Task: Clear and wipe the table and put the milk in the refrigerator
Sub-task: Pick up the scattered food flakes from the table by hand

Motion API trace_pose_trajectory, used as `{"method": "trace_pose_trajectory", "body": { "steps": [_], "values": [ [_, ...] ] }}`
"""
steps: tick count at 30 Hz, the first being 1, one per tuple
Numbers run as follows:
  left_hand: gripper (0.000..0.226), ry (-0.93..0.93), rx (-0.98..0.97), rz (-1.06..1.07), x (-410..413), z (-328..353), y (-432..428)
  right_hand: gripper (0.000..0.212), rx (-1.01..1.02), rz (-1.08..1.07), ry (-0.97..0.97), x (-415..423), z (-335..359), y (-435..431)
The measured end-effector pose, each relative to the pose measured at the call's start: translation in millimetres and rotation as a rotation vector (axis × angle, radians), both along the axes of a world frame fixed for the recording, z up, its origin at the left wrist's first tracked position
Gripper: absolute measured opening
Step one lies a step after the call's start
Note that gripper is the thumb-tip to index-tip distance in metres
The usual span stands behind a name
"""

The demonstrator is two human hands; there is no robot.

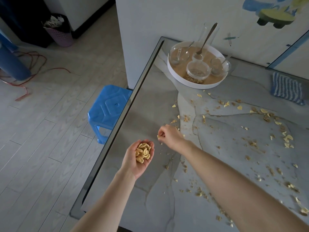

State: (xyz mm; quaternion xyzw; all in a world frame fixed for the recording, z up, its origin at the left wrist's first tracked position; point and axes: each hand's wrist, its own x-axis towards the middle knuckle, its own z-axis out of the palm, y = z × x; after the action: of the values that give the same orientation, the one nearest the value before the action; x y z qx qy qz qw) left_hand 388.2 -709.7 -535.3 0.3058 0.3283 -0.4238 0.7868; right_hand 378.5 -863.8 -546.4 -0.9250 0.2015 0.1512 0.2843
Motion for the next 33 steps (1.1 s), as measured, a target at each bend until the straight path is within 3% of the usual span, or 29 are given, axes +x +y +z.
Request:
{"method": "trace_pose_trajectory", "body": {
  "steps": [8,13,17,20,25,29,33],
  "values": [
    [0.024,-0.034,0.044,-0.062,-4,15,-26,0.013,0.233,-0.079,-0.192,-24,65,-2],
    [0.027,-0.107,0.026,-0.18,-23,39,-66,0.019,0.209,-0.067,-0.225,-67,94,-9],
    [0.027,-0.068,-0.048,-0.219,-50,56,-104,0.015,0.213,-0.326,-0.369,-112,108,-34],
    [0.027,-0.061,-0.083,-0.251,-84,71,-135,0.011,0.255,-0.68,-0.536,-153,121,-58],
    [0.03,-0.07,-0.128,-0.323,-171,100,-192,0.016,0.704,-1.265,-0.686,-222,130,-86],
    [0.041,-0.046,-0.179,-0.335,-258,120,-235,0.022,0.95,-1.503,-0.789,-291,144,-114],
    [0.052,-0.089,-0.202,-0.323,-331,129,-272,0.018,1.024,-1.589,-0.816,-359,153,-148]
  ]
}}
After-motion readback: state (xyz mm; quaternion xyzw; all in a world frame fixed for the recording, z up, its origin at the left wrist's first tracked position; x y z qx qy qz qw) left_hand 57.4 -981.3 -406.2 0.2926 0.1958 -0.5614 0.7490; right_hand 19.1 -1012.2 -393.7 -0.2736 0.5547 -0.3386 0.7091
